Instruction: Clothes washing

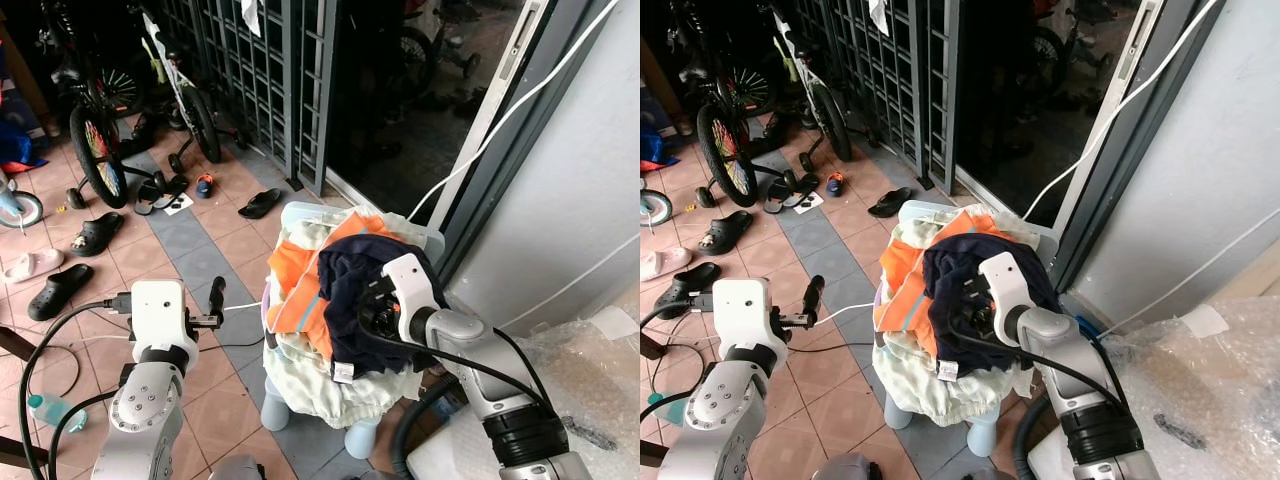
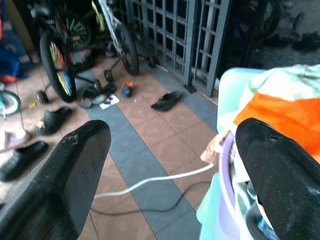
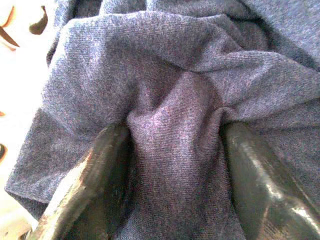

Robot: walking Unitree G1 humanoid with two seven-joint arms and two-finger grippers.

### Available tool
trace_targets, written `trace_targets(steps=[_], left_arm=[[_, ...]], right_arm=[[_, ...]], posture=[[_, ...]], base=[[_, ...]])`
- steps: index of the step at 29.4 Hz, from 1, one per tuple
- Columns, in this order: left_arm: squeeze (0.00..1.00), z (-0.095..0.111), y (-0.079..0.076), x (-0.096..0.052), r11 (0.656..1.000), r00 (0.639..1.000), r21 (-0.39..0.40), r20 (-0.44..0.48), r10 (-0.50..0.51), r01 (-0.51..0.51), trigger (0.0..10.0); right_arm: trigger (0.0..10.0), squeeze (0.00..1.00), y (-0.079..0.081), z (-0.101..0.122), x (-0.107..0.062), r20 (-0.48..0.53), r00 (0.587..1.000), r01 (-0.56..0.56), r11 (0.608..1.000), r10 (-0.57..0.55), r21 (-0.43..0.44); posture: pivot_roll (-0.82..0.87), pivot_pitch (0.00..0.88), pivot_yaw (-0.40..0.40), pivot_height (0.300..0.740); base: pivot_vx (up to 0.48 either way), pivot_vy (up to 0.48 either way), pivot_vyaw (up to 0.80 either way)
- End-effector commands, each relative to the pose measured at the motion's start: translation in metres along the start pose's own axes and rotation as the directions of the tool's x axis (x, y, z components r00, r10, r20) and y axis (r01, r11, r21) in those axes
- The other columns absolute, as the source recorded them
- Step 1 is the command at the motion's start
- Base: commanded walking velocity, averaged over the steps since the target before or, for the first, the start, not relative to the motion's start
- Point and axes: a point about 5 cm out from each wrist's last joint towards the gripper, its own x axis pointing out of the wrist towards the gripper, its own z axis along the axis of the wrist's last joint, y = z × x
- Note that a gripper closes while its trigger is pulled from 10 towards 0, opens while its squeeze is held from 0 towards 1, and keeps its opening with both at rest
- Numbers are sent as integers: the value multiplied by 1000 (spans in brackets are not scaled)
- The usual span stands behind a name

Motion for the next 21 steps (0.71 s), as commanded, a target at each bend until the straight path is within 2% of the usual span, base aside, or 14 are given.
trace_targets(steps=[1,6,9,12,16,21], left_arm=[[0,4,-2,-2,1000,1000,-2,10,8,-8,10000],[0,2,-6,-3,1000,1000,-4,-20,-4,4,10000],[0,6,-7,-2,999,1000,34,13,-1,1,10000],[0,9,-6,-1,999,1000,37,24,14,-15,10000],[0,6,-5,-1,1000,1000,3,7,9,-9,10000],[0,7,-12,1,999,999,19,14,-34,34,10000]], right_arm=[[0,0,5,-4,0,-23,999,-29,1000,29,-2],[0,0,8,-7,-2,-31,999,-31,1000,31,0],[0,0,9,-10,-5,-33,999,-27,1000,27,12],[0,0,9,-11,-8,-28,999,-25,999,26,29],[0,0,11,-7,-9,23,1000,-19,999,18,37],[0,0,12,1,-12,114,993,5,997,-14,78]], posture=[[44,14,-46,740],[38,27,-39,740],[38,33,-48,740],[32,38,-50,740],[19,38,-41,740],[3,25,-29,740]], base=[[0,0,0],[0,0,0],[0,0,0],[0,0,0],[0,0,0],[0,0,0]])
